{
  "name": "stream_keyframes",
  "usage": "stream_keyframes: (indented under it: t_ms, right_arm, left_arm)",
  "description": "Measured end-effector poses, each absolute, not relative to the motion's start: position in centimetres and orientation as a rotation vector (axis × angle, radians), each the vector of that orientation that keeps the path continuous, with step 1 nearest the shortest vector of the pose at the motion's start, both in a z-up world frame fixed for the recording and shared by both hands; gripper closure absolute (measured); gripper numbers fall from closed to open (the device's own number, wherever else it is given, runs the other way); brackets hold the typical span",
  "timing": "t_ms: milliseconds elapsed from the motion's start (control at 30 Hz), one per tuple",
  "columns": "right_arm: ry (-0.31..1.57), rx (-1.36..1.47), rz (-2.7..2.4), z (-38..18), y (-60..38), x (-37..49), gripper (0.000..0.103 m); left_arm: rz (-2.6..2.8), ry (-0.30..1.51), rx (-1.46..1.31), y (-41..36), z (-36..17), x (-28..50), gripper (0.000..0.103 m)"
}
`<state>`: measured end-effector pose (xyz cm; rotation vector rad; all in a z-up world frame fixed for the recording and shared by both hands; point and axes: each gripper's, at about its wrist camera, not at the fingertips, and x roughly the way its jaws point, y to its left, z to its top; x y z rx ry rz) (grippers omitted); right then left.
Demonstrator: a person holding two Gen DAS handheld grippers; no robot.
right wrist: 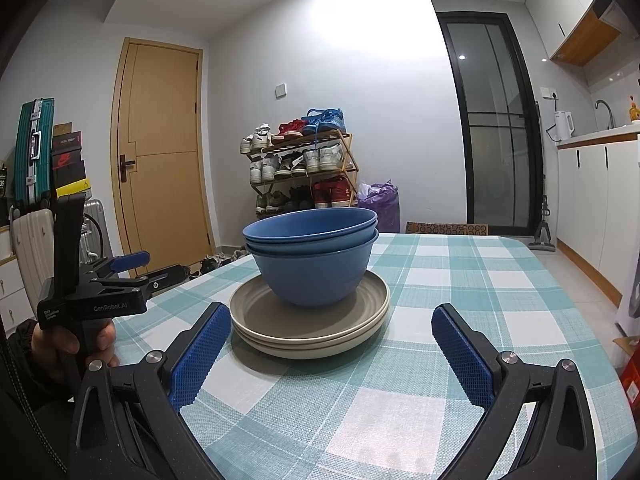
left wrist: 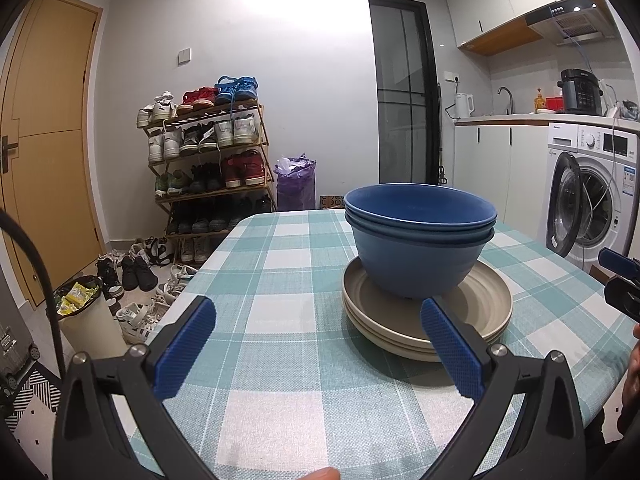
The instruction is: Organize plates and bowls
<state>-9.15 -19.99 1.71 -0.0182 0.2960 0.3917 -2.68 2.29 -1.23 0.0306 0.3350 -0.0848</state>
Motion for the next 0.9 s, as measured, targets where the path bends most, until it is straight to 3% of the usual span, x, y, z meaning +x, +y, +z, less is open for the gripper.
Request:
stream_keyframes:
  t_ms: [900]
  right_arm:
    - [0.295, -0.024, 0.395, 1.62, -19.84, -9.22, 0.001]
  left_arm:
    - [-0.080, 0.339, 0.010, 2.36, -1.13, -2.63, 0.000]
